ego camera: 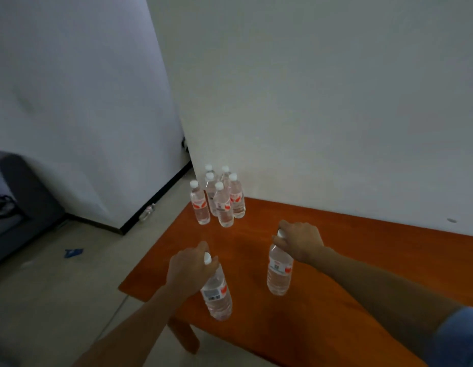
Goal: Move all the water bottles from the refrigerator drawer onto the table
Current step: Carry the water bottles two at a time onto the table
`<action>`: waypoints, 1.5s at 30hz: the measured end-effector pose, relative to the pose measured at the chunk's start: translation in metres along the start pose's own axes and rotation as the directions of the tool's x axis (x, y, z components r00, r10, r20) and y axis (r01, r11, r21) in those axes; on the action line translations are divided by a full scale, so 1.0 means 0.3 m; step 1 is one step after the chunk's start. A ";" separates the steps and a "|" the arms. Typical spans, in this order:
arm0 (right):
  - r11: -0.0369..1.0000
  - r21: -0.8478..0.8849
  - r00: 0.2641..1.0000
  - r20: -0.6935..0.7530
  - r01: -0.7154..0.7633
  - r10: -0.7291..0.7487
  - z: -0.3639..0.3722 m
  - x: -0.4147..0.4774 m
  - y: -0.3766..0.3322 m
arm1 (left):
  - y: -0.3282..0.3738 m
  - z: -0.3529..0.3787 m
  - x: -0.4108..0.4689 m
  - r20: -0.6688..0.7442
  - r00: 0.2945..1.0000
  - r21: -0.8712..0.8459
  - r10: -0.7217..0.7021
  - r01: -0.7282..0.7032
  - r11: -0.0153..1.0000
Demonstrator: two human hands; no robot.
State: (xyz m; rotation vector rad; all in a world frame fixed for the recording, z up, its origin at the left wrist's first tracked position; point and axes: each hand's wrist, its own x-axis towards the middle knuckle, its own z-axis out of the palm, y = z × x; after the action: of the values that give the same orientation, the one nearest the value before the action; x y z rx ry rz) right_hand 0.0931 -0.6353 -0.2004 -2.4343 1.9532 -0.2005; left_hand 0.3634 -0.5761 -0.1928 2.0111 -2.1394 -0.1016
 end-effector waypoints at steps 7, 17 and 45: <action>0.994 0.051 0.995 -0.040 -0.092 0.094 0.026 0.341 -0.132 | -0.201 -0.039 0.383 -0.020 0.998 -0.073 0.066 -0.067 0.995; 0.998 0.052 0.999 -0.009 -0.034 0.034 0.135 0.781 -0.167 | -0.332 0.078 0.799 0.012 0.997 -0.069 0.070 -0.069 0.995; 0.858 0.130 0.866 0.139 -0.496 0.480 0.176 0.889 -0.313 | -0.397 0.080 1.239 0.034 0.796 -0.076 0.605 -0.602 0.795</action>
State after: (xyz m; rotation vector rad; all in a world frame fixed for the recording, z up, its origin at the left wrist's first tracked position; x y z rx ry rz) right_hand 0.2465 -0.8778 -0.2198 -1.7368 2.3199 -0.2075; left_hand 0.4562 -0.9558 -0.2014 1.2066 -2.6623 -0.1228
